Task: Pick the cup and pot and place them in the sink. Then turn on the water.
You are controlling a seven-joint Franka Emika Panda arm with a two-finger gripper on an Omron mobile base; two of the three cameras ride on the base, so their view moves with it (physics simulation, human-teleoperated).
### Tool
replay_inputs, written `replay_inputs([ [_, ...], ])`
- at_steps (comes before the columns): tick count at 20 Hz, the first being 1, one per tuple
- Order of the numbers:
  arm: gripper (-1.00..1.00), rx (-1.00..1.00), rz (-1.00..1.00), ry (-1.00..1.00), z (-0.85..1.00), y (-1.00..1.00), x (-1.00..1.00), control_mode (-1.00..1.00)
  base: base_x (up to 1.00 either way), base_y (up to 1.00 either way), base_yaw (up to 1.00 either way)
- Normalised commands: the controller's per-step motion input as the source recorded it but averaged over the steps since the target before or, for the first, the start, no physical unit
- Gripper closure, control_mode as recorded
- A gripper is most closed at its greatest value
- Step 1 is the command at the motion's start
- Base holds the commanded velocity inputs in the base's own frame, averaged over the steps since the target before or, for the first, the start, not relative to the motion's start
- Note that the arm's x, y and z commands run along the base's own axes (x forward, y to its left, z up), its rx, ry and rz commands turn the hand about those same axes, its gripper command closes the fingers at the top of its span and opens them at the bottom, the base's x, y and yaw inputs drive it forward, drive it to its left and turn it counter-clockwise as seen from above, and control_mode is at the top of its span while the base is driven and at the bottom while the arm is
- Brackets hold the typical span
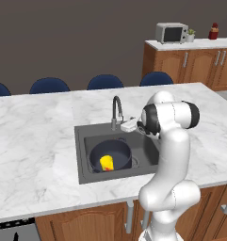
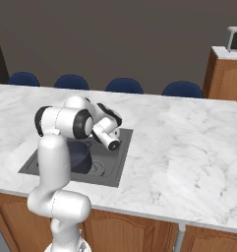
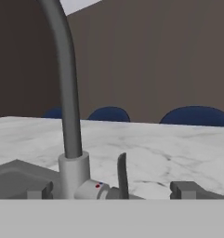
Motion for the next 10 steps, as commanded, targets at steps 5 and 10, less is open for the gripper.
replay_inputs([
  [5, -1.0, 0.0, 0.0, 0.0, -0.02, 0.0, 0.1, -1.0, 0.0, 0.0, 0.0],
  [10, -1.0, 0.0, 0.0, 0.0, -0.01, 0.0, 0.05, -1.0, 0.0, 0.0, 0.0],
])
